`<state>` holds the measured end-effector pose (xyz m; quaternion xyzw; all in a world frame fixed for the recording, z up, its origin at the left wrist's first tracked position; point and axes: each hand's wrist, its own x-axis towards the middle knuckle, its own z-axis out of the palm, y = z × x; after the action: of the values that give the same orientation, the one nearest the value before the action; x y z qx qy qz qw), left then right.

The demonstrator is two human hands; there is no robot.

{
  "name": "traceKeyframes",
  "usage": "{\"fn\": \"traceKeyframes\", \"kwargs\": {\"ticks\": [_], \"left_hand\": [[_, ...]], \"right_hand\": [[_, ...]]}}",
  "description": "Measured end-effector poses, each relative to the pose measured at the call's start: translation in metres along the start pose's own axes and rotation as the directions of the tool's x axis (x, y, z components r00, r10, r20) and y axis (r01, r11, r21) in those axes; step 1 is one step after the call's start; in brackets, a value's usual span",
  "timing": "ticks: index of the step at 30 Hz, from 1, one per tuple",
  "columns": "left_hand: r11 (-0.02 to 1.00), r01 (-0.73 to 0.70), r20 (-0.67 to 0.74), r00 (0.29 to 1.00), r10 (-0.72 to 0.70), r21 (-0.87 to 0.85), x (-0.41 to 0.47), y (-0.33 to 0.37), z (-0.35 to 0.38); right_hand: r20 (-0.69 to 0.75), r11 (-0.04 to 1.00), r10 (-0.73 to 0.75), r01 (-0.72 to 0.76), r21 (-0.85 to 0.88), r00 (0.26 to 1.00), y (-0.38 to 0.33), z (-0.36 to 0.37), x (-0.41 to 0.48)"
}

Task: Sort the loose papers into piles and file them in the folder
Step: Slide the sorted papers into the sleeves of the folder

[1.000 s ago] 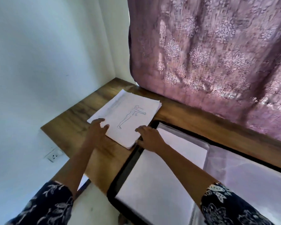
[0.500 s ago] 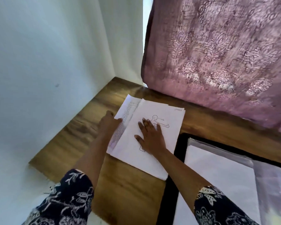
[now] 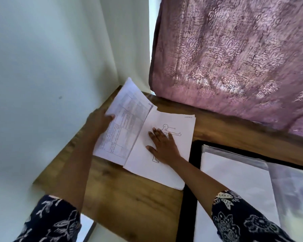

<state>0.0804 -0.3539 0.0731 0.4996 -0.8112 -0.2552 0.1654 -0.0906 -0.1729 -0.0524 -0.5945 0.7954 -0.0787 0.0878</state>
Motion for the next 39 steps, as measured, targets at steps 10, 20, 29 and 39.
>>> {"fn": "traceKeyframes", "kwargs": {"ticks": [10, 20, 29, 39], "left_hand": [[0.937, -0.179, -0.216, 0.969, 0.116, -0.3, -0.067, 0.065, -0.094], [0.816, 0.103, 0.209, 0.978, 0.023, -0.569, -0.13, 0.135, 0.043], [0.641, 0.278, 0.596, 0.722, 0.351, -0.715, -0.279, 0.269, 0.207], [0.813, -0.046, 0.682, 0.518, 0.516, -0.58, -0.312, 0.328, 0.304]], "right_hand": [[0.176, 0.014, 0.04, -0.177, 0.984, 0.984, -0.017, -0.093, 0.005], [-0.029, 0.207, 0.406, -0.061, 0.976, 0.913, 0.081, -0.13, -0.126], [0.177, -0.048, 0.553, -0.181, 0.982, 0.814, 0.206, -0.116, -0.29], [0.218, -0.103, 0.726, -0.211, 0.972, 0.652, 0.316, -0.128, -0.415]]}}
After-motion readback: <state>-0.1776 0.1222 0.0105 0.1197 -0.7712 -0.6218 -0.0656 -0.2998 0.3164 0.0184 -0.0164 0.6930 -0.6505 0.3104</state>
